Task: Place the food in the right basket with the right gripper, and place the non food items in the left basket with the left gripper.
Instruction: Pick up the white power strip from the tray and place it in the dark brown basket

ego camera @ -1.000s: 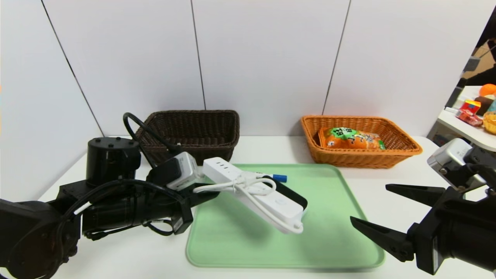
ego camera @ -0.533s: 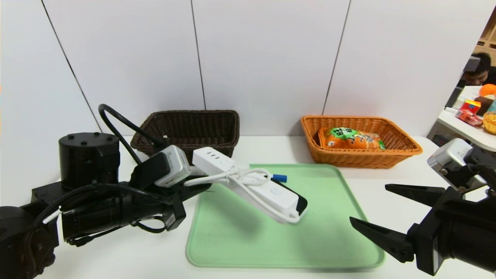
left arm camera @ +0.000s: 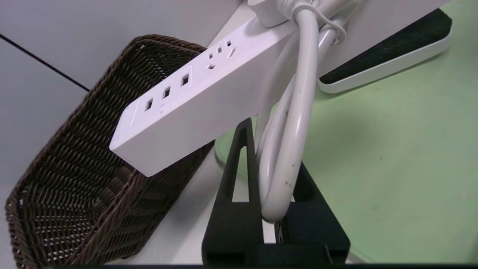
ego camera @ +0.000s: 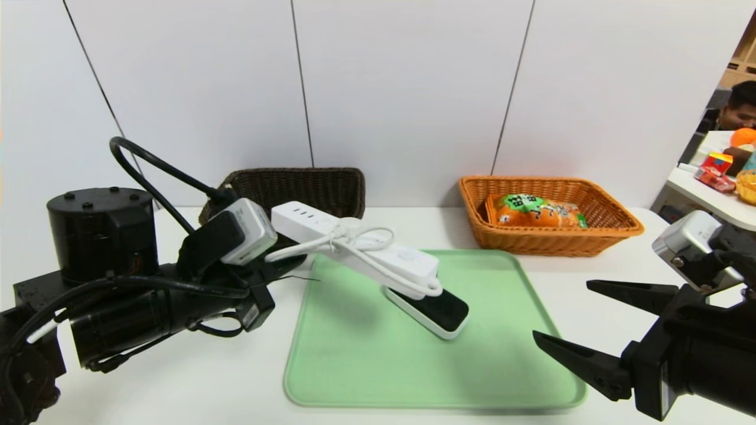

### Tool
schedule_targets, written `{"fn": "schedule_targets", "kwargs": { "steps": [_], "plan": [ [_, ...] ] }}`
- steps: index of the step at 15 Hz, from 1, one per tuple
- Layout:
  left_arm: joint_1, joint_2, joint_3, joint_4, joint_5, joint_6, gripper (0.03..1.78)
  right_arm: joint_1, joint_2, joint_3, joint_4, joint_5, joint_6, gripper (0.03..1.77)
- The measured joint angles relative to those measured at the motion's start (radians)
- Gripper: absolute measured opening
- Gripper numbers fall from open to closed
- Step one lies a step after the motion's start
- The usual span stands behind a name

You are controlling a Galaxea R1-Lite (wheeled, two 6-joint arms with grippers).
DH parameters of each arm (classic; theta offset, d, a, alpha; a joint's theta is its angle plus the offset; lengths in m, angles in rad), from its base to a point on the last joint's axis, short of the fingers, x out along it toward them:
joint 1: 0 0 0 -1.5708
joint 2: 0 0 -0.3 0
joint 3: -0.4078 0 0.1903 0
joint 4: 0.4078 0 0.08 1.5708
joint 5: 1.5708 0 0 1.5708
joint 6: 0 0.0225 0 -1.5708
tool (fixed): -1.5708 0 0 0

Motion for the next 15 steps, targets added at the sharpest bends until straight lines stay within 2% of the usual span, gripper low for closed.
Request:
{"fn": "schedule_targets", "kwargs": {
  "steps": [8,15],
  "plan": [
    [0.018,-0.002,-0.066,0.001,0.161,-0.086,0.15,0.000,-0.009,0.006,0.001,-0.001,-0.003,1.70],
    [0.105,0.071,-0.150,-0.003,0.216,-0.097,0.15,0.000,-0.012,0.009,0.000,0.000,-0.002,1.70]
  ]
}}
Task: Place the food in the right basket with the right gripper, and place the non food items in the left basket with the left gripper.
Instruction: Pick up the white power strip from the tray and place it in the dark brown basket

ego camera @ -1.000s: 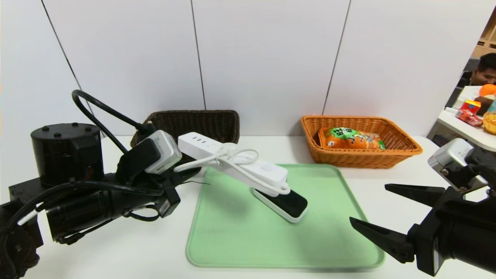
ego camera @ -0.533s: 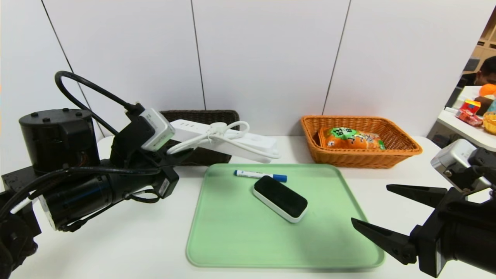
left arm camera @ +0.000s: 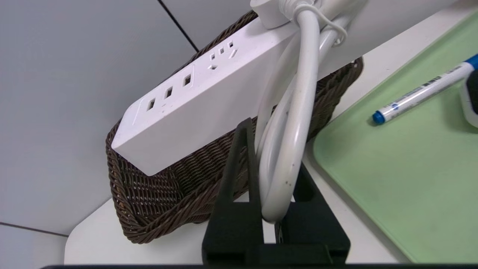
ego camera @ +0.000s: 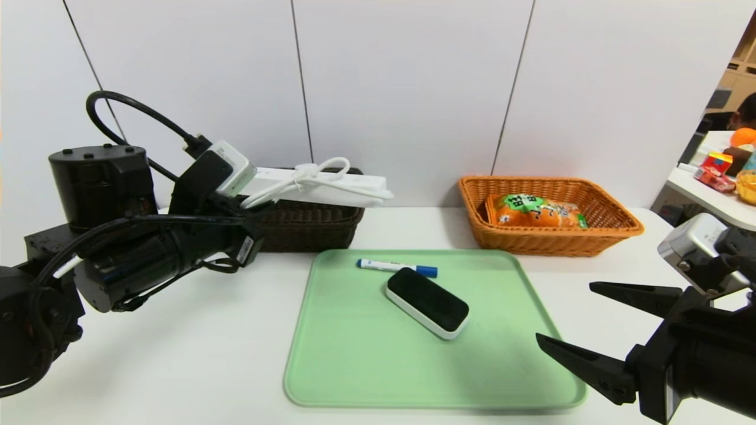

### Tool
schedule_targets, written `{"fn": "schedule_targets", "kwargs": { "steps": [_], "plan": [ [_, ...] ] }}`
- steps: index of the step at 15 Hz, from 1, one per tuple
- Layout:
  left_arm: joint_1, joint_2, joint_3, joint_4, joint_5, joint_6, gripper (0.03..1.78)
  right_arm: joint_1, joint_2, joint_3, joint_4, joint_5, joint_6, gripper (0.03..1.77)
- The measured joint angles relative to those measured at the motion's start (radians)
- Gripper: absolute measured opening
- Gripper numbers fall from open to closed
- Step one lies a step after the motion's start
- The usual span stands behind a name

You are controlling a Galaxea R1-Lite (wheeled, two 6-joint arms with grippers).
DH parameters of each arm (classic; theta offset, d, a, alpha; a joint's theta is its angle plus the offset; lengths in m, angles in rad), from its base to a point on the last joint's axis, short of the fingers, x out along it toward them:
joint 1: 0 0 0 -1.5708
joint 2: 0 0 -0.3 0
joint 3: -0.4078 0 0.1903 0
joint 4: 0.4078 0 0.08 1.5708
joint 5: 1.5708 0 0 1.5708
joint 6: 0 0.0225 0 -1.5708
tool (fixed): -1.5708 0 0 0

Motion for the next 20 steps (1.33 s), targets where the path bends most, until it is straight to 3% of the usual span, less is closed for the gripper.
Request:
{"fn": "schedule_targets", "kwargs": {
  "steps": [9,20],
  "plan": [
    [0.101,0.150,-0.127,-0.002,0.022,-0.024,0.15,-0.001,-0.005,0.009,0.000,-0.001,0.000,1.70],
    [0.146,0.298,-0.219,0.003,0.046,-0.024,0.15,-0.001,-0.017,0.016,0.000,-0.001,0.001,1.70]
  ]
}}
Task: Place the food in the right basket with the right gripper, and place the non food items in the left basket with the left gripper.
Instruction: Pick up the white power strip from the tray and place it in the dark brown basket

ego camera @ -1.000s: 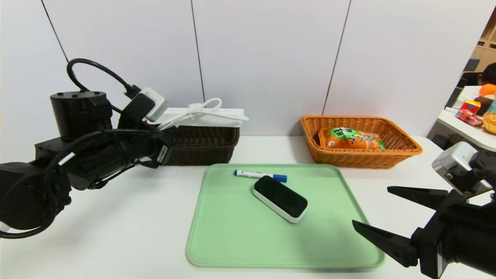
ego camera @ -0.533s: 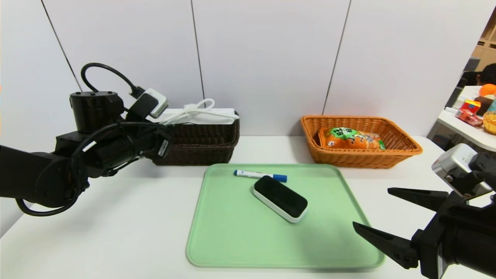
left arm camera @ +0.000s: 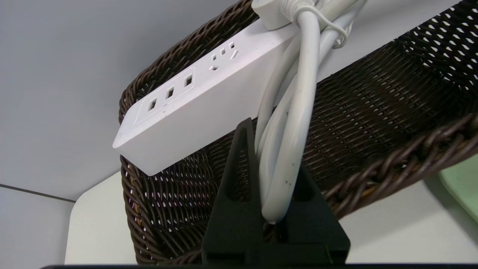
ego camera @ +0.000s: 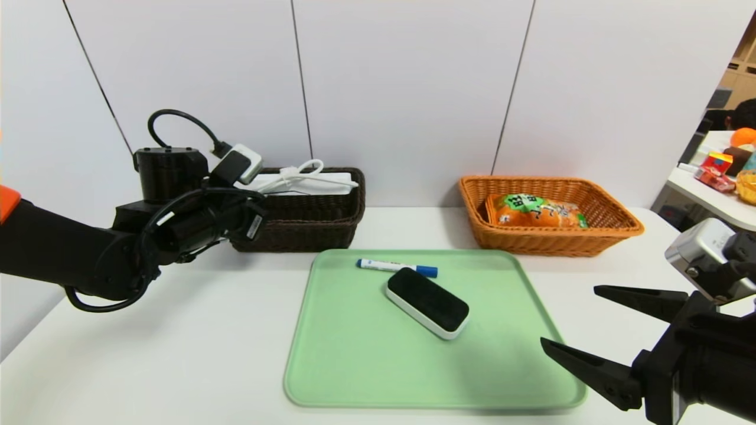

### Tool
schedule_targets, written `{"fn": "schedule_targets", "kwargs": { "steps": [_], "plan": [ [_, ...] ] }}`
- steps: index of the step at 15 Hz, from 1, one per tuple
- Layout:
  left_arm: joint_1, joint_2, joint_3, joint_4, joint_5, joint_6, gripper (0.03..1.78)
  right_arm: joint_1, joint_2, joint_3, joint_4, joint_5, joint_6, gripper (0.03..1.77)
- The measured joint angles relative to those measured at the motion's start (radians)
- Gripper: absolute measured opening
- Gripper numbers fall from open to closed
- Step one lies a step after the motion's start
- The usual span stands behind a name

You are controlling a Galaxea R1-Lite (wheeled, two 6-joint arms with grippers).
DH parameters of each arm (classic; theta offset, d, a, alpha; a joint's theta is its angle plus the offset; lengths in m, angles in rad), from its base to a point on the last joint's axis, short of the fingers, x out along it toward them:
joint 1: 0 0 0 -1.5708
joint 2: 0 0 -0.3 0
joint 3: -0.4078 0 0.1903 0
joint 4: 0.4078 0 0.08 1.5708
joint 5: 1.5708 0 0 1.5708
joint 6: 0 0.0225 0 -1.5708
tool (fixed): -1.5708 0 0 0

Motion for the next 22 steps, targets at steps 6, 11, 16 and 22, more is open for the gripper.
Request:
{"fn": "schedule_targets", "kwargs": {
  "steps": [6,11,16,22],
  "plan": [
    [0.013,0.049,-0.138,0.196,-0.005,0.007,0.15,0.000,-0.003,0.000,0.000,0.000,0.000,1.70],
    [0.017,0.044,-0.285,0.480,-0.002,0.010,0.15,0.000,-0.009,0.000,0.000,0.000,0.000,1.70],
    [0.029,0.042,-0.397,0.693,0.009,0.012,0.15,0.000,-0.011,0.004,0.000,0.001,0.000,1.70],
    [0.031,0.058,-0.495,0.823,0.010,0.014,0.15,0.000,-0.019,0.016,0.000,0.001,0.000,1.70]
  ]
}}
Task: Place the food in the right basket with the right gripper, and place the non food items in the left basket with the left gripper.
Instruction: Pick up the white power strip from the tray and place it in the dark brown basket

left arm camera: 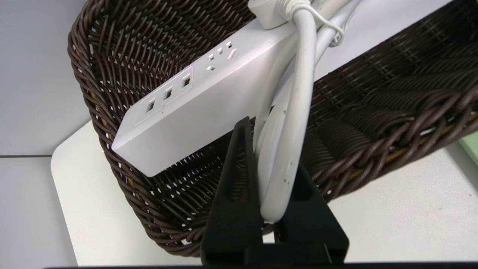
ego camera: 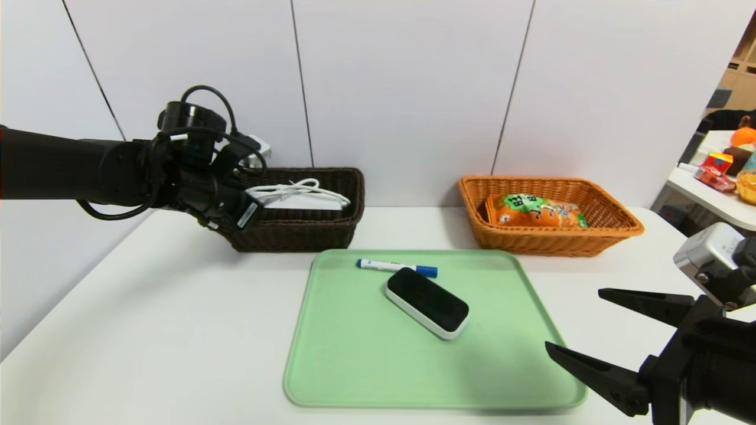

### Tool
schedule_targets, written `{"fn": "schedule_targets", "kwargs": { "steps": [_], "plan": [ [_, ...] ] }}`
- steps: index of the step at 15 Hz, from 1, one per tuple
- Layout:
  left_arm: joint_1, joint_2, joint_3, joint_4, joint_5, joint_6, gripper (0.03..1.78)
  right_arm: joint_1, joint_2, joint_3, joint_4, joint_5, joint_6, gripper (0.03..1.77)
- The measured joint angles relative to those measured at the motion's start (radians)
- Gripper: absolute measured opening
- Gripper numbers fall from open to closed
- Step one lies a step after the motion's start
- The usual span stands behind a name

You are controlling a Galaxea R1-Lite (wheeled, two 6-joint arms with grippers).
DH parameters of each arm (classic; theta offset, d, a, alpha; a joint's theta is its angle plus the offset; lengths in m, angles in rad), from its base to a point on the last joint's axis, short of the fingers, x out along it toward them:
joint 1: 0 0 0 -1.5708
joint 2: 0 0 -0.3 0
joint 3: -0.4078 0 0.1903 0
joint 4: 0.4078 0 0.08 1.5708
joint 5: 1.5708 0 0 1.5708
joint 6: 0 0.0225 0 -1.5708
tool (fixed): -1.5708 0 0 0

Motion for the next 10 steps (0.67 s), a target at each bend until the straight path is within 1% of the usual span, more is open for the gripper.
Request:
{"fn": "schedule_targets", "kwargs": {
  "steps": [6,7,8,10],
  "plan": [
    [-0.002,0.050,-0.057,0.002,0.000,0.006,0.15,-0.001,-0.011,0.011,0.000,0.000,0.000,1.70],
    [-0.002,0.054,-0.058,0.002,0.000,0.014,0.22,-0.001,-0.011,0.011,0.000,0.000,0.000,1.70],
    [-0.002,0.056,-0.060,-0.003,-0.001,0.019,0.39,-0.001,-0.011,0.011,0.000,0.000,-0.001,1.70],
    [-0.001,0.059,-0.058,-0.003,-0.001,0.020,0.68,0.000,-0.010,0.011,-0.001,0.001,-0.001,1.70]
  ]
}}
